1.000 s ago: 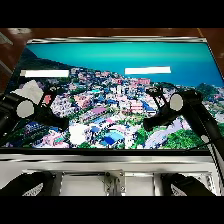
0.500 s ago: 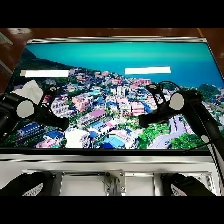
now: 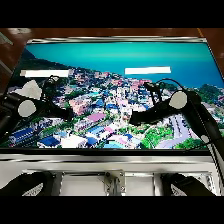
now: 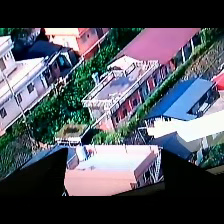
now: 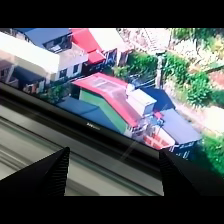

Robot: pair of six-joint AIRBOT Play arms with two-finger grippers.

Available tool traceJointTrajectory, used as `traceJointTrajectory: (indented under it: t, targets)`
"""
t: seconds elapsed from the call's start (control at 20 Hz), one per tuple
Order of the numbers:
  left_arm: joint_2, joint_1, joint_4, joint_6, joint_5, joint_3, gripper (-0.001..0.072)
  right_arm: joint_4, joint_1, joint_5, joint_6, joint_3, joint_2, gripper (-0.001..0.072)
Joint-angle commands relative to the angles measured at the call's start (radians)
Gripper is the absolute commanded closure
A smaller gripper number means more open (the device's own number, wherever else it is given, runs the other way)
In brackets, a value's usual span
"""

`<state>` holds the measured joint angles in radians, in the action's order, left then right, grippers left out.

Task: Fold the shirts.

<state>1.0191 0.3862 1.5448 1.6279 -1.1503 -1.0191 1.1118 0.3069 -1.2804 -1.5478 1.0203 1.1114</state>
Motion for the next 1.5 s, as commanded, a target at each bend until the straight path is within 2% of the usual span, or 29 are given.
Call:
traceJointTrajectory:
  t: [0.0,0.05,0.1,0.2,0.3,0.35,0.4,0.45,0.5,0.55,0.75,0.85,1.05,1.1,1.25,1.45]
  targets:
    - [0.018,-0.001,0.032,-0.028,0.05,0.0,0.0012,-0.065,0.003,-0.048,-0.053,0.0,-0.001,0.0031]
    - [0.029,-0.006,0.087,-0.029,0.051,0.0,0.0015,-0.066,0.003,-0.049,-0.075,0.0,-0.001,0.0032]
    - [0.04,-0.021,0.174,-0.027,0.05,0.0,0.0079,-0.066,0.002,-0.048,-0.105,0.0,-0.001,0.0032]
    - [0.05,-0.092,0.319,-0.018,0.062,-0.001,0.0133,-0.068,0.003,-0.048,-0.154,0.0,-0.001,0.0031]
    - [0.051,-0.214,0.406,-0.017,0.2,-0.002,0.0131,-0.067,0.003,-0.047,-0.182,0.0,-0.001,0.0031]
    - [0.056,-0.289,0.398,0.013,0.302,-0.011,0.0111,-0.066,0.003,-0.043,-0.194,0.0,-0.001,0.0032]
    - [0.083,-0.37,0.37,0.095,0.356,-0.045,0.0105,-0.065,0.003,-0.035,-0.207,0.0,-0.001,0.0032]
    - [0.134,-0.444,0.317,0.098,0.346,-0.103,0.0033,-0.064,0.003,-0.024,-0.22,0.0,-0.001,0.0032]
    - [0.194,-0.503,0.269,0.066,0.322,-0.161,-0.0003,-0.064,0.003,-0.011,-0.233,0.0,-0.001,0.0031]
    - [0.264,-0.556,0.231,0.026,0.295,-0.226,-0.0004,-0.064,0.003,0.004,-0.242,0.0,-0.001,0.0032]
    - [0.486,-0.698,0.067,0.044,0.23,-0.405,-0.0004,-0.064,0.003,0.036,-0.259,0.0,-0.001,0.0032]
    - [0.543,-0.735,0.037,0.044,0.232,-0.429,-0.0004,-0.064,0.003,0.035,-0.266,0.0,-0.001,0.0032]
    - [0.571,-0.798,0.098,0.023,0.215,-0.429,-0.0004,-0.026,0.002,0.057,-0.266,0.0,-0.001,0.0032]
    - [0.579,-0.811,0.08,0.022,0.22,-0.429,-0.0004,-0.015,0.002,0.066,-0.266,0.0,-0.001,0.0031]
    - [0.619,-0.816,0.016,-0.05,0.227,-0.429,-0.0005,0.002,0.002,0.095,-0.266,0.0,-0.001,0.0032]
    - [0.687,-0.816,-0.039,-0.072,0.226,-0.429,-0.0006,0.005,0.002,0.132,-0.266,0.0,-0.001,0.0032]
